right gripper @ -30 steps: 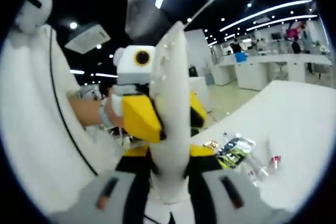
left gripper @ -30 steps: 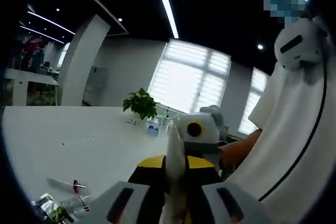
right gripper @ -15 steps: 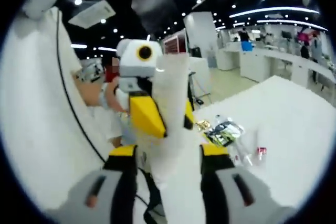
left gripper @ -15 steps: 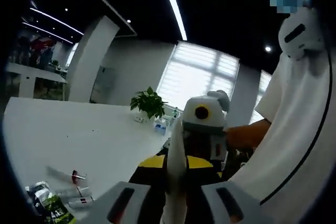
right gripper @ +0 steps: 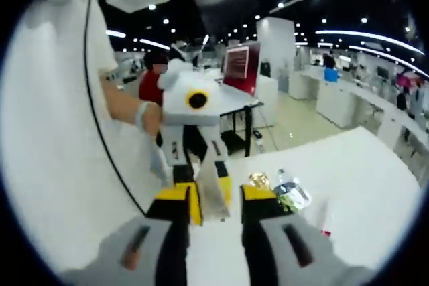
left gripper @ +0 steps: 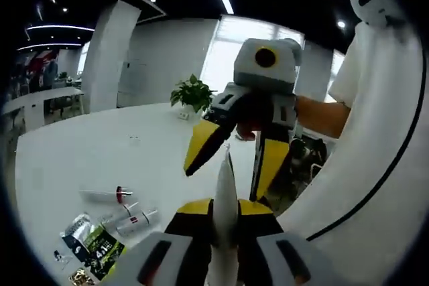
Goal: Arrange the skincare products in the storage area until every visible bottle or jar stands upright without overlapping.
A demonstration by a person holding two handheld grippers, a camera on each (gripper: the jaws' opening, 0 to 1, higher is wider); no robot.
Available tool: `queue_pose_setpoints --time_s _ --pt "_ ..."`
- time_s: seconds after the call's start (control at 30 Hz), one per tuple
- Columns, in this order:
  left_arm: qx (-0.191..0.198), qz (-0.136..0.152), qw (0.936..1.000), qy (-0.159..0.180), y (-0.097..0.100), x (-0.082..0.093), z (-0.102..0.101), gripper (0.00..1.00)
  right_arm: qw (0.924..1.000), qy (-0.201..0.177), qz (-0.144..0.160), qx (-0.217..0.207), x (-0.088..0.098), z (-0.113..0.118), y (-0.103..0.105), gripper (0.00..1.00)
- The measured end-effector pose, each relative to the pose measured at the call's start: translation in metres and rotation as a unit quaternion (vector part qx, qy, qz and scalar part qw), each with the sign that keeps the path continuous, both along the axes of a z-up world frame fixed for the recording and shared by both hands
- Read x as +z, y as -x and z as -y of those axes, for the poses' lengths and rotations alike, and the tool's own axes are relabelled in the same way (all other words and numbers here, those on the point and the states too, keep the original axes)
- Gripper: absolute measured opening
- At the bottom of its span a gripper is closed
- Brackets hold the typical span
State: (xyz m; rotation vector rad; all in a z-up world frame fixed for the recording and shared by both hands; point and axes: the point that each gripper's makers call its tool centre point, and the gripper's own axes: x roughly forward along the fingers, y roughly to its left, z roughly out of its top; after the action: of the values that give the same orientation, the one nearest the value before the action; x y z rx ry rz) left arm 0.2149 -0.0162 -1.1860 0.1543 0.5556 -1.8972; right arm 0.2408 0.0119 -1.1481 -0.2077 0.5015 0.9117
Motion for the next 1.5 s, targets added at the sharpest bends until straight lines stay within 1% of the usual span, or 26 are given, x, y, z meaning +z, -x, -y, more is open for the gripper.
queue_pose_setpoints --time_s 0.03,0.07,0.13,0.17,0.23,0.27,0.3,0.33,0.37,0.4,0.43,0.47,0.5,0.6,0.7,0.77,0.93,0.97,1.03,1.07,1.1,1.17,1.27,1.37,1.43,1.5 --pt "-0.012 0.01 0.9999 -0.007 0.002 -0.003 0.0 0.11 0.9998 0.017 -0.002 0.006 -0.003 0.001 0.002 0.14" --pt "-0.012 0.017 0.9997 -0.01 0.0 -0.004 0.002 0.11 0.9997 0.016 -0.007 0.018 -0.003 -0.001 0.007 0.12" --pt "-0.027 0.023 0.9993 -0.013 0.003 -0.004 0.004 0.11 0.9997 0.02 -0.012 0.007 -0.001 0.003 0.008 0.1" --pt "-0.034 0.022 0.9991 -0.011 0.007 -0.001 0.01 0.11 0.9994 0.03 -0.013 0.009 0.001 0.009 0.012 0.09" --pt "-0.042 0.024 0.9988 -0.009 0.011 0.0 0.014 0.11 0.9991 0.036 -0.019 0.012 0.002 0.014 0.017 0.05" --pt "-0.054 0.03 0.9981 -0.008 0.02 -0.001 0.022 0.12 0.9981 0.046 -0.031 0.027 0.002 0.021 0.027 0.04" --pt "-0.061 0.035 0.9975 -0.01 0.025 -0.003 0.028 0.12 0.9973 0.058 -0.034 0.03 0.0 0.026 0.032 0.03" --pt "-0.061 0.036 0.9975 -0.01 0.027 -0.004 0.031 0.12 0.9968 0.066 -0.034 0.031 -0.001 0.029 0.034 0.02" --pt "-0.06 0.039 0.9973 -0.012 0.032 -0.007 0.037 0.13 0.9946 0.086 -0.043 0.038 -0.006 0.037 0.042 0.01" --pt "-0.061 0.042 0.9972 -0.011 0.035 -0.009 0.04 0.13 0.9935 0.097 -0.044 0.04 -0.009 0.041 0.044 0.01" --pt "-0.058 0.05 0.997 -0.009 0.04 -0.013 0.049 0.13 0.9921 0.109 -0.046 0.042 -0.012 0.044 0.047 0.0" --pt "-0.057 0.05 0.9971 -0.009 0.041 -0.015 0.051 0.14 0.9886 0.133 -0.052 0.049 -0.02 0.053 0.053 0.0" --pt "-0.056 0.051 0.9971 -0.01 0.05 -0.023 0.062 0.14 0.9871 0.141 -0.056 0.051 -0.023 0.056 0.056 0.0" --pt "-0.05 0.045 0.9977 -0.008 0.06 -0.03 0.074 0.15 0.9833 0.16 -0.069 0.053 -0.03 0.065 0.066 0.0" --pt "-0.037 0.035 0.9987 -0.007 0.061 -0.031 0.077 0.16 0.9821 0.165 -0.072 0.056 -0.032 0.068 0.067 0.0" --pt "-0.022 0.031 0.9992 -0.006 0.058 -0.031 0.076 0.16 0.9812 0.169 -0.074 0.057 -0.032 0.067 0.065 0.0" --pt "0.011 0.042 0.9989 -0.016 0.038 -0.032 0.059 0.19 0.9786 0.181 -0.069 0.068 -0.034 0.054 0.046 0.0" --pt "0.022 0.052 0.998 -0.028 0.025 -0.035 0.047 0.19 0.9781 0.185 -0.067 0.068 -0.035 0.052 0.042 0.0" --pt "0.03 0.06 0.9969 -0.041 0.015 -0.04 0.035 0.19 0.977 0.192 -0.065 0.067 -0.036 0.05 0.037 0.0" --pt "0.046 0.068 0.9948 -0.06 -0.003 -0.047 0.017 0.18 0.9761 0.2 -0.061 0.062 -0.038 0.048 0.028 0.0" --pt "0.047 0.068 0.9946 -0.064 -0.005 -0.048 0.013 0.18 0.976 0.2 -0.06 0.06 -0.038 0.048 0.026 0.0" --pt "0.057 0.07 0.9936 -0.068 -0.018 -0.052 -0.005 0.18 0.9761 0.203 -0.057 0.05 -0.041 0.051 0.018 0.0" --pt "0.073 0.057 0.9932 -0.071 -0.028 -0.054 -0.017 0.18 0.9753 0.21 -0.056 0.04 -0.045 0.056 0.012 0.0" --pt "0.085 0.046 0.9928 -0.072 -0.034 -0.059 -0.02 0.18 0.9726 0.224 -0.057 0.026 -0.048 0.069 0.013 0.0" --pt "0.087 0.038 0.9928 -0.073 -0.036 -0.06 -0.014 0.18 0.972 0.227 -0.06 0.014 -0.046 0.08 0.015 0.0" --pt "0.086 0.038 0.993 -0.071 -0.035 -0.054 -0.002 0.18 0.9722 0.225 -0.064 0.004 -0.044 0.092 0.018 0.0"
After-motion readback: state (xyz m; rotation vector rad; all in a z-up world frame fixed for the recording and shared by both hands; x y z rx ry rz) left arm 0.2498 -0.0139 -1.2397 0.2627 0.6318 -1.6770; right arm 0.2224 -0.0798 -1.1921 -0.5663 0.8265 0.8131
